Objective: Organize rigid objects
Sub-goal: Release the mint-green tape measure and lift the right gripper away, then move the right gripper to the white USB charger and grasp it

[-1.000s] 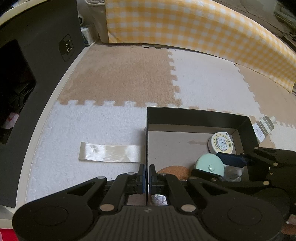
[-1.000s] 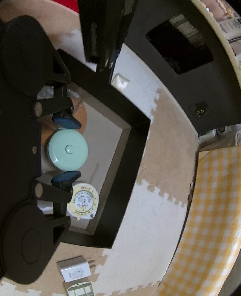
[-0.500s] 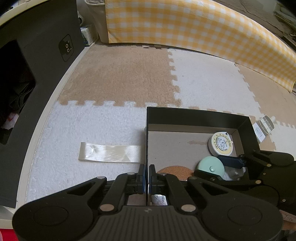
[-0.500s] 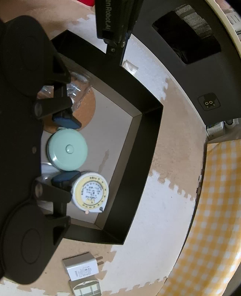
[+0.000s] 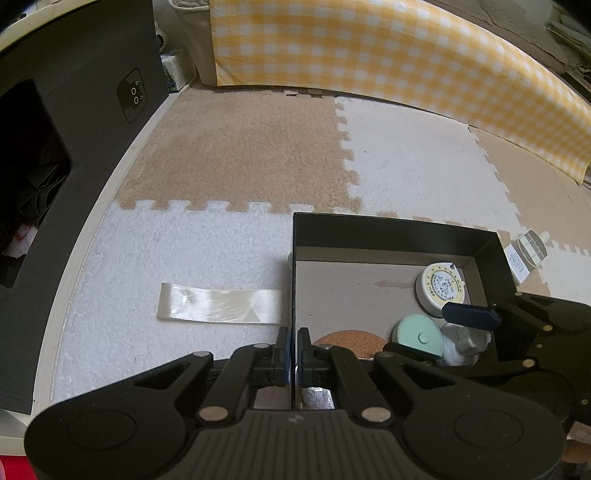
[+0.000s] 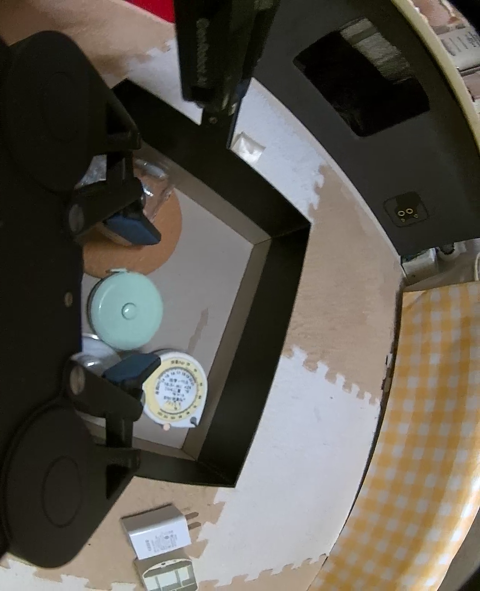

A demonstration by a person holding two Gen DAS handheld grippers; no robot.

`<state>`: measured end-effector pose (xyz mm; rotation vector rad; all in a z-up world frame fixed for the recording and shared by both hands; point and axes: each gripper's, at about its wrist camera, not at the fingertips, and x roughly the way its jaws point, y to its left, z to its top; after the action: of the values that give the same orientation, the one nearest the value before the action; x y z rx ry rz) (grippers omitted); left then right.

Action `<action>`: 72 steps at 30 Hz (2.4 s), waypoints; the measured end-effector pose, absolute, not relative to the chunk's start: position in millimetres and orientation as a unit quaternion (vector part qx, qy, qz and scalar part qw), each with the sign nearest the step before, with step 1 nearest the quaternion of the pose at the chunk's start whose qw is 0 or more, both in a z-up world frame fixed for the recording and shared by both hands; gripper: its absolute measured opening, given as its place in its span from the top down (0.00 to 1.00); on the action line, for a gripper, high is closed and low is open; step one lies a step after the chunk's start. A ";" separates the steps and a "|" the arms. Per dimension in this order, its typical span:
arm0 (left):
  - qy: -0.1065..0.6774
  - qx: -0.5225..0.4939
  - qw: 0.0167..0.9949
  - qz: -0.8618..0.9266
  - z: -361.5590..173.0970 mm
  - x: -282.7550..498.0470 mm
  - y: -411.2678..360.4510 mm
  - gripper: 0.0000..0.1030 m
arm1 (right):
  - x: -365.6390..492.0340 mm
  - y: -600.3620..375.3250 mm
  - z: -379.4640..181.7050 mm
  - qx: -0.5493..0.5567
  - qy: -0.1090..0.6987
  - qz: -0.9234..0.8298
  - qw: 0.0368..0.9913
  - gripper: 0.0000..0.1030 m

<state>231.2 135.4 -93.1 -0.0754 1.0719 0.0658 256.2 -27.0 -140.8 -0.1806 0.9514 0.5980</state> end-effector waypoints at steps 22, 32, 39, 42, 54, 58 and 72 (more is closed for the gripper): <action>0.510 -0.037 0.859 0.032 -93.0 231.4 135.6 0.98 | 241.0 -61.4 -65.8 -0.063 0.396 0.259 0.878 0.00; 0.508 -0.038 0.860 0.032 -91.1 230.5 136.9 0.98 | 238.0 -96.8 -26.5 -0.046 0.365 0.232 0.900 0.00; 0.506 -0.038 0.861 0.032 -89.6 230.2 137.3 0.98 | 250.1 -136.3 -25.3 -0.046 0.358 0.189 0.913 0.00; 0.506 -0.038 0.861 0.032 -89.6 230.1 137.3 0.98 | 258.2 -153.3 -32.3 -0.048 0.360 0.168 0.917 0.00; 0.505 -0.038 0.862 0.033 -88.6 229.8 136.8 0.98 | 280.7 -188.5 -98.3 -0.054 0.383 0.146 0.911 0.00; 0.504 -0.039 0.862 0.032 -88.1 229.6 136.7 0.98 | 283.0 -188.6 -121.6 -0.067 0.390 0.165 0.903 0.00; 0.503 -0.039 0.863 0.031 -87.5 229.4 136.7 0.98 | 292.8 -186.4 -157.7 -0.076 0.396 0.212 0.890 0.55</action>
<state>229.4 136.7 -87.5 -0.0809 1.0543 0.0652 292.8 -186.4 -157.7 -0.1568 0.8233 0.4394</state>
